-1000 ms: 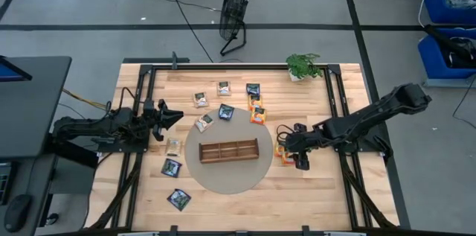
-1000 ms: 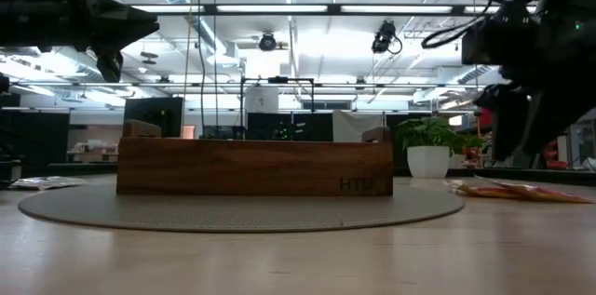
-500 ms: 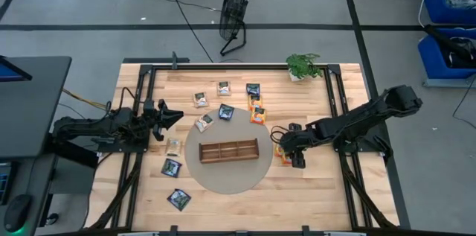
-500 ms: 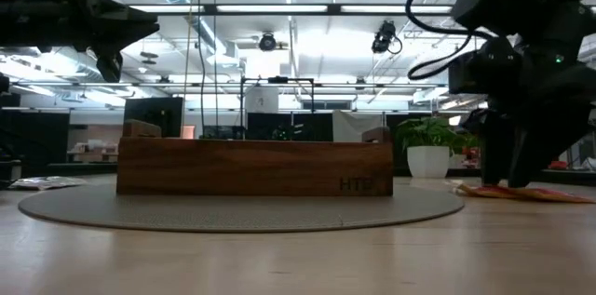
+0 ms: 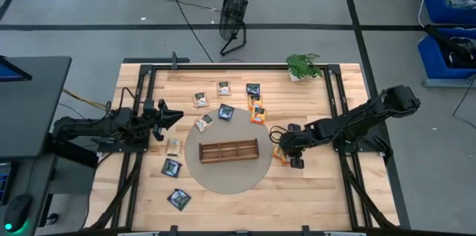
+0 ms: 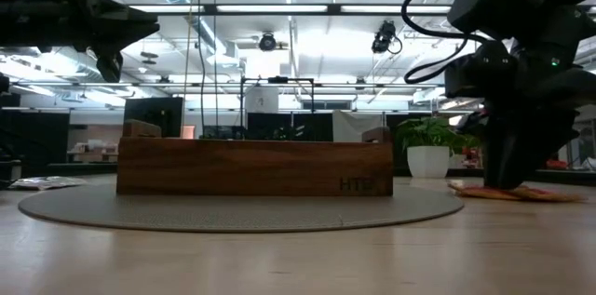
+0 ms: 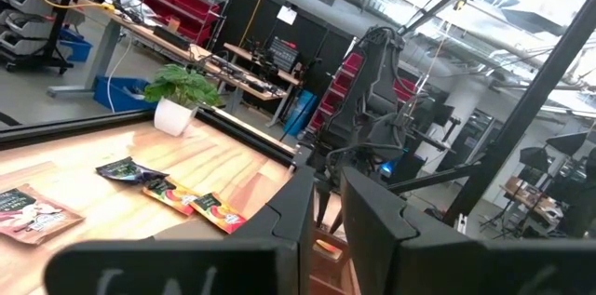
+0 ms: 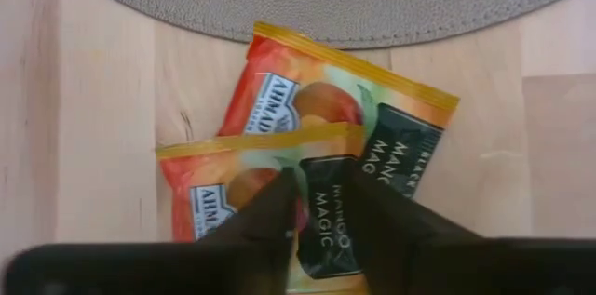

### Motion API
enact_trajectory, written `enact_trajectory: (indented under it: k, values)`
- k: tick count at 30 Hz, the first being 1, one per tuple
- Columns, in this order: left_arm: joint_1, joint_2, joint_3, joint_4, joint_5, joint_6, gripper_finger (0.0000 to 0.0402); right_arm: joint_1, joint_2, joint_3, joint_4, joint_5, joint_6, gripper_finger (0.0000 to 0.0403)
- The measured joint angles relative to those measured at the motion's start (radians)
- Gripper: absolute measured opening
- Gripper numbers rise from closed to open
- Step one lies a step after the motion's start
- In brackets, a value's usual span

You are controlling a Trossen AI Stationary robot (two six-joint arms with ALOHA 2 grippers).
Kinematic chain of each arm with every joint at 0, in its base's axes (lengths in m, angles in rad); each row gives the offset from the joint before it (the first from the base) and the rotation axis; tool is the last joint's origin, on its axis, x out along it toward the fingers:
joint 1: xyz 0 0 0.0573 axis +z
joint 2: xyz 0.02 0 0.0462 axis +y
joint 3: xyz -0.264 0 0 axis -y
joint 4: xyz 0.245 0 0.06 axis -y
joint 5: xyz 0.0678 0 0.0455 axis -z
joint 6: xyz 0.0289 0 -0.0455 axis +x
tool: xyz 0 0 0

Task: Pick & Place Tea
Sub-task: Put the orange tea bag into the right section of the wooden organizer

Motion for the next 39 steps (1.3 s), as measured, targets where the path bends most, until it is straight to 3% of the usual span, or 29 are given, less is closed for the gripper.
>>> enact_trajectory:
  k: [5, 14, 19, 28, 39]
  values:
    - [0.0, 0.0, 0.0, 0.0, 0.0, 0.0, 0.006, 0.0, 0.001, 0.023, -0.048, -0.008, 0.012, 0.0009]
    - [0.0, 0.0, 0.0, 0.001, 0.0, -0.001, 0.006, 0.0, 0.003, 0.185, -0.229, 0.133, -0.015, 0.0003]
    - [0.0, 0.0, 0.0, 0.005, -0.001, -0.085, 0.006, 0.0, 0.002, 0.291, -0.284, 0.207, -0.014, 0.0001]
    - [0.0, 0.0, 0.0, 0.007, -0.03, -0.156, 0.006, 0.0, 0.014, 0.485, -0.262, 0.389, -0.047, 0.0001]
    - [0.0, 0.0, 0.0, 0.004, -0.043, -0.155, 0.006, -0.007, 0.269, 0.727, -0.259, 0.484, -0.046, 0.0]
